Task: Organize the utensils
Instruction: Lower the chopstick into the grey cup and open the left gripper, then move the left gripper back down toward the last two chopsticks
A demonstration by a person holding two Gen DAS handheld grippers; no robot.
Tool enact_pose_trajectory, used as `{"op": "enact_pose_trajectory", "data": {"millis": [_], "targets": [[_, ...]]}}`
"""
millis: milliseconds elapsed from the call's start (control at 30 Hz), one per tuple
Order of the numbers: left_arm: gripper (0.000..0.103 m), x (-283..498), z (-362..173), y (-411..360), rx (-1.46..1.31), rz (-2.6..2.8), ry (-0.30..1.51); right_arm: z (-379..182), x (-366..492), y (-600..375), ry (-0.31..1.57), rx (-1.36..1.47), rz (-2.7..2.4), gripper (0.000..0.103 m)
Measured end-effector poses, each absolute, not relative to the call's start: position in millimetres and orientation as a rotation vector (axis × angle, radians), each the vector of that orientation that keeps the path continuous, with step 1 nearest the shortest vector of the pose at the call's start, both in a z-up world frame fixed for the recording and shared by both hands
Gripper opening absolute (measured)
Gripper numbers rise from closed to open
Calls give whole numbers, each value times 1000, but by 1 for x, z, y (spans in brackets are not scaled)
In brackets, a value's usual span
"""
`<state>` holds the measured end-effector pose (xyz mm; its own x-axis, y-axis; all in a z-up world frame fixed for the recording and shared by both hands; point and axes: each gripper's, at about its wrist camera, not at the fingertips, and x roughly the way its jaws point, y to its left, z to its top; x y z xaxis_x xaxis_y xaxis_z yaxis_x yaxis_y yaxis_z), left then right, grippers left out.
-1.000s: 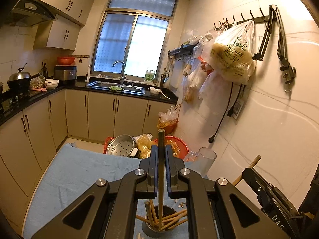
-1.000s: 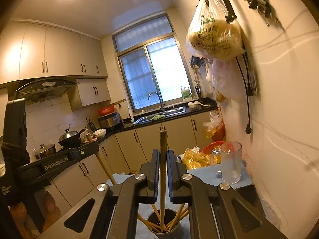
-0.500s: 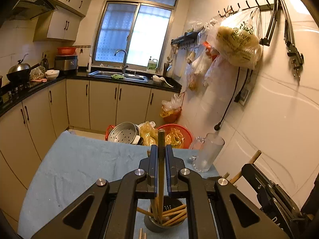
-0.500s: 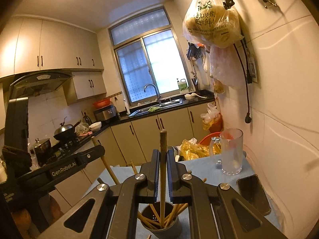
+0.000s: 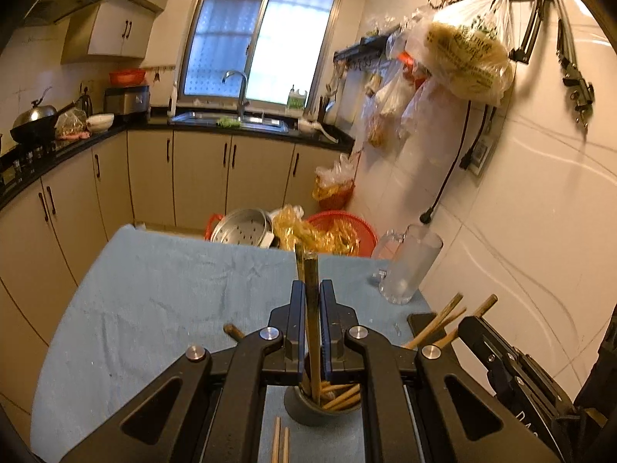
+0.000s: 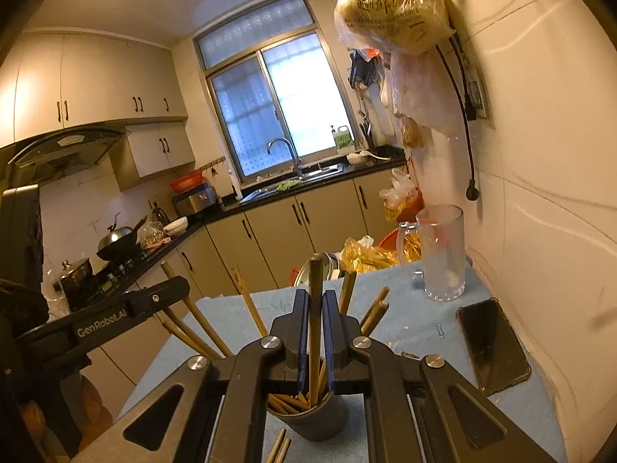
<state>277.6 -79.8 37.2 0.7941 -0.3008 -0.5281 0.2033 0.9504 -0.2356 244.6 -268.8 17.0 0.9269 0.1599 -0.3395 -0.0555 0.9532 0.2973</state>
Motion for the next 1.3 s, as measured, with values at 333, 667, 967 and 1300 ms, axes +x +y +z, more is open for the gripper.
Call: {"op": "enact_pose_trajectory", "data": {"millis": [333,667,967,1300], "targets": [[19,262,43,-60,-241,-321,639,21,235,-272,397,326,121,17],[56,182,55,-22,-247,-275,571,41,156,-265,351,357,161,29],[57,130,22,-6,-199,-201,647,9,108,-244,450,367,215,29],[57,124,3,2,-170,-187,698,-10,95,-242,493,374,208,52]]}}
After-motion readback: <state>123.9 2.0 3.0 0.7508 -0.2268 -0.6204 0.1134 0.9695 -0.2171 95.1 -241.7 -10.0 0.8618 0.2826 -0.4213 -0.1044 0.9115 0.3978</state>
